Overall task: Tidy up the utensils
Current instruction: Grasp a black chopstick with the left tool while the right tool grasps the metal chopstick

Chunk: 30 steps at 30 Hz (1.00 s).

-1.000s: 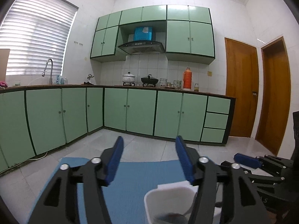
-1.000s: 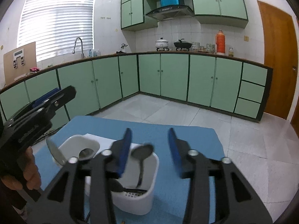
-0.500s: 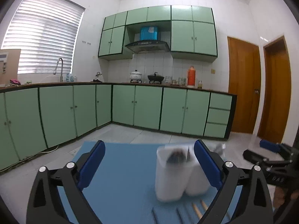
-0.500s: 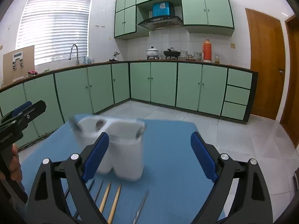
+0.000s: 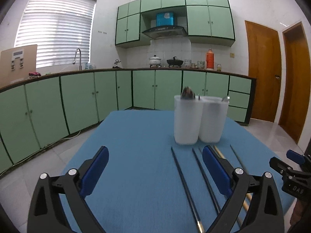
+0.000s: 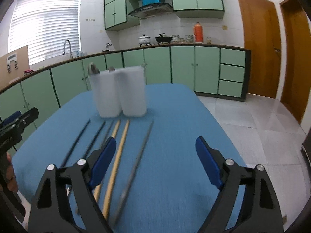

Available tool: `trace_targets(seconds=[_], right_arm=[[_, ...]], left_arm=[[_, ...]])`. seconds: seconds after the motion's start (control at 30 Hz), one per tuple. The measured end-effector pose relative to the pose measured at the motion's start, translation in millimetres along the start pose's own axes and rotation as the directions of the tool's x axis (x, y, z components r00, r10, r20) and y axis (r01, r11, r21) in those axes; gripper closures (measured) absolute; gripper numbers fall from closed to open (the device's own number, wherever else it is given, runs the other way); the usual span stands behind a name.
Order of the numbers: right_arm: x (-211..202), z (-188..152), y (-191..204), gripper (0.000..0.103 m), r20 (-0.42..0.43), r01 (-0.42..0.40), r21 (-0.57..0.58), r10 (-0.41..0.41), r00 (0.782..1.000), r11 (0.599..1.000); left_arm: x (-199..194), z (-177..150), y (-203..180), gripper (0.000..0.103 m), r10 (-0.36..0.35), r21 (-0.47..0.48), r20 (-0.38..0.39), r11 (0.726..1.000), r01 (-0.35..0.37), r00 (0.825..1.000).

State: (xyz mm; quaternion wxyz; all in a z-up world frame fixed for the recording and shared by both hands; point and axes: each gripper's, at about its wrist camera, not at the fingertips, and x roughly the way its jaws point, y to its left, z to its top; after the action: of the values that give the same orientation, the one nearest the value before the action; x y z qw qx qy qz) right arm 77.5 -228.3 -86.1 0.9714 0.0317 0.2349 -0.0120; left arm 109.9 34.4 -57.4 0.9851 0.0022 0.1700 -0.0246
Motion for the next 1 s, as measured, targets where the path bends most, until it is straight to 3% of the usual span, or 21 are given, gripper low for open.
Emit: trace_targets(seconds=[0.2,0.43,1.0], right_arm=[[-21,-36,2,0.039,-0.007,0.01,0.028,-0.009,1.0,1.0],[-28,-59,12,0.053,-0.047,-0.025,-0.014,0.024,0.999,1.0],[-31,-67,28,0.066,-0.079,-0.055,-0.055,0.051,0.996,0.997]], left_arm=[[-17,-24,-8,0.008,0.023,0.018,-0.028,1.0,-0.022,0.999],[-34,-48,-15,0.008,0.021,0.044,-0.054,0.999,-0.019,0.998],[-43,-51,-13,0.008,0.013,0.032,-0.057,0.999,-0.011,0.998]])
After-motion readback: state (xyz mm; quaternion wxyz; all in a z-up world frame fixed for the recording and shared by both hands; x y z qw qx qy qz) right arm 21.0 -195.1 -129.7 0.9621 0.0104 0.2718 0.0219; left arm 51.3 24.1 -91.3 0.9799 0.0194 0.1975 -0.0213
